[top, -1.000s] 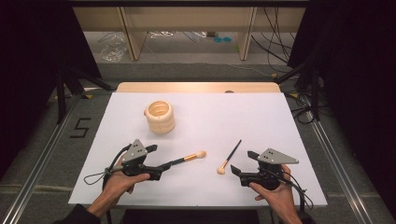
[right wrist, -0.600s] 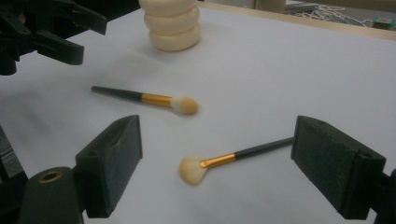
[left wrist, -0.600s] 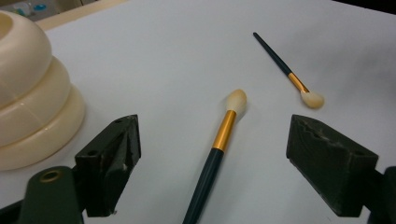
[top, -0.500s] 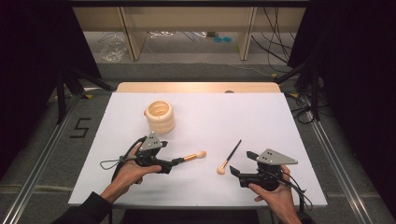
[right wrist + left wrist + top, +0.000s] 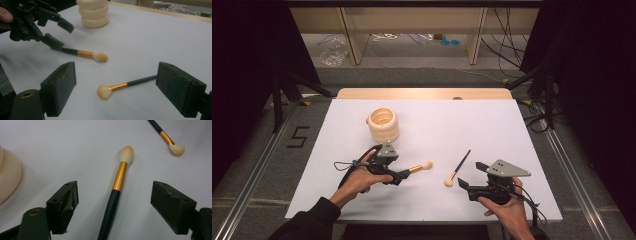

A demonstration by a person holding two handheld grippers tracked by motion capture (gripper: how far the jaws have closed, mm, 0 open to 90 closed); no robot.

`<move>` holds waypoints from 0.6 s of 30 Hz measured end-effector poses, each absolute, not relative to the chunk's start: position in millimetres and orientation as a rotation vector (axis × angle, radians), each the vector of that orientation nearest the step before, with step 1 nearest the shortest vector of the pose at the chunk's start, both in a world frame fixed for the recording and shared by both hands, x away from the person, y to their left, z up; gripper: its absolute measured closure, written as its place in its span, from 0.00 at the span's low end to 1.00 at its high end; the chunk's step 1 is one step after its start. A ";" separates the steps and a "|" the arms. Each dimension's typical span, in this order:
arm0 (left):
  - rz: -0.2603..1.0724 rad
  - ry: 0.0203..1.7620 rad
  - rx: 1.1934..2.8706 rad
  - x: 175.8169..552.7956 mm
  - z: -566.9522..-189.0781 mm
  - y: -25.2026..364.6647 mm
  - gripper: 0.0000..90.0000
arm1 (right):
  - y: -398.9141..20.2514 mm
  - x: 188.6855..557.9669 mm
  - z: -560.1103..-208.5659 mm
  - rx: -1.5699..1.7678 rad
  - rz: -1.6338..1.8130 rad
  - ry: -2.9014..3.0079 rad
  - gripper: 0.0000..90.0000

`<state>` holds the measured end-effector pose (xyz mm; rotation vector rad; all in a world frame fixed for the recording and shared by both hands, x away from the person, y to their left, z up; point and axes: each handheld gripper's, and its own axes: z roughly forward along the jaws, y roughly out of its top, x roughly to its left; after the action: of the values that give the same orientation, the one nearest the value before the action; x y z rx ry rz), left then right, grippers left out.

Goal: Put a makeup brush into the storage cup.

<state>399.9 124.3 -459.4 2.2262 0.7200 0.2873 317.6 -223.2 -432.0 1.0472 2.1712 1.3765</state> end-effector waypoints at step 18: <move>0.258 0.657 2.403 414.9 -453.5 112.0 0.40 | -222.7 317.7 -432.8 1.047 1.375 2.184 0.19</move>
<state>414.9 112.0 -453.5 2.4035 0.6565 0.2575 317.7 -222.7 -432.8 1.0468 2.1836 1.3747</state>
